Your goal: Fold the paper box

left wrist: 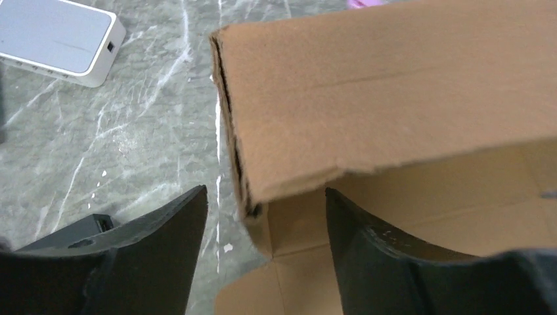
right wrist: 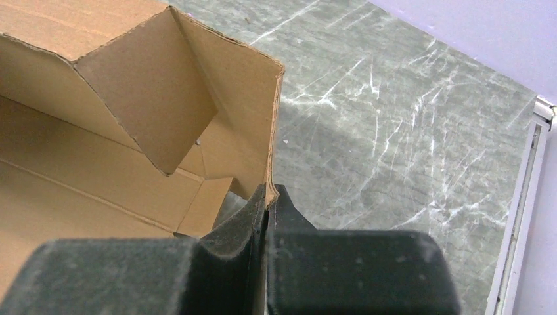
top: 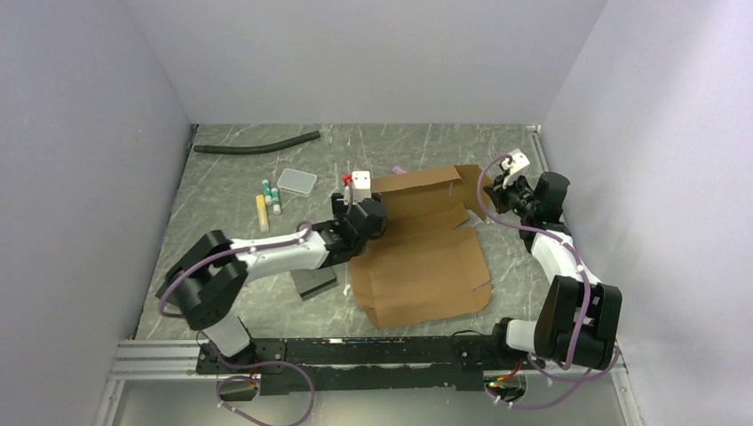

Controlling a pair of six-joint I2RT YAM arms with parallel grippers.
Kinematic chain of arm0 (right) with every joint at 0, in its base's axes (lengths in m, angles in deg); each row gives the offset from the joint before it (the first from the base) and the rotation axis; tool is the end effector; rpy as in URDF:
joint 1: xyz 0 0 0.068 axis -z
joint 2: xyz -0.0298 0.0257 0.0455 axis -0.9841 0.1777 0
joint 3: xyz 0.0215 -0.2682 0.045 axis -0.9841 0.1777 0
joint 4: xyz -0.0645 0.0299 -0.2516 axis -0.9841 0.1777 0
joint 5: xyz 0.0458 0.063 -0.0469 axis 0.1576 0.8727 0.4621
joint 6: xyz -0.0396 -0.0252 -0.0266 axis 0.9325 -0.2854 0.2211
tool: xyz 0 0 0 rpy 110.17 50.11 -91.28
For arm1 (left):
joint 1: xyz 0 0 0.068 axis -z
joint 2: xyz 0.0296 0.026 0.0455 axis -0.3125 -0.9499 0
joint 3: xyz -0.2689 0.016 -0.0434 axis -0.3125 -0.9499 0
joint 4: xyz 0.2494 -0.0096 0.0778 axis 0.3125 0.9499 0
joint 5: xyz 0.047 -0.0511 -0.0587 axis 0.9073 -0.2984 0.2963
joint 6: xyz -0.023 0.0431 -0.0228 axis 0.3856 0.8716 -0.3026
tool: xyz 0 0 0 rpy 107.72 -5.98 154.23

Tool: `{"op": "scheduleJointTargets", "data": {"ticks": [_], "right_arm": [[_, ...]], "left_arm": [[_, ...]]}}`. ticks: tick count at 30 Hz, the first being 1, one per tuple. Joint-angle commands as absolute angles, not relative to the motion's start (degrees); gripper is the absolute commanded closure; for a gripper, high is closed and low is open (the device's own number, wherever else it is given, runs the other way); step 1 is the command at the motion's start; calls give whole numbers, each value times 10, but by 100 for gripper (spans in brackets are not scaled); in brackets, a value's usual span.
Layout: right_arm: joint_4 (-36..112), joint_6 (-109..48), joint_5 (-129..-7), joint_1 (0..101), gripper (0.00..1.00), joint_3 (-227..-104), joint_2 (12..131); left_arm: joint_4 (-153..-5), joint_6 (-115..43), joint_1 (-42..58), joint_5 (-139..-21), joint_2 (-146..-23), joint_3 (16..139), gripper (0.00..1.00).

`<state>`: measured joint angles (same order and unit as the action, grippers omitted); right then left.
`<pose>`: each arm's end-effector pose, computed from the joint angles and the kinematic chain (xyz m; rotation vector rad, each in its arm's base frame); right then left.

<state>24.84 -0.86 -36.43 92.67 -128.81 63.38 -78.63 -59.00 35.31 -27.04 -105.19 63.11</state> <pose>0.2724 -0.0394 0.2400 -0.5914 1.7751 0.2392 0.2322 -0.2720 0.2144 -0.0793 2.0062 -0.1159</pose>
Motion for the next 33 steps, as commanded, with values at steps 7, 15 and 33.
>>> {"op": "scheduleJointTargets", "data": {"ticks": [7,15,33], "right_arm": [[213,3,-368,926,100,-1286,620],[222,-3,-357,926,100,-1291,617],[231,-35,-362,915,100,-1297,599]], "left_arm": [[-805,-396,354,-512,-802,530,9],[-721,-98,337,-679,-818,678,3],[-681,93,306,-783,-1113,925,7]]}}
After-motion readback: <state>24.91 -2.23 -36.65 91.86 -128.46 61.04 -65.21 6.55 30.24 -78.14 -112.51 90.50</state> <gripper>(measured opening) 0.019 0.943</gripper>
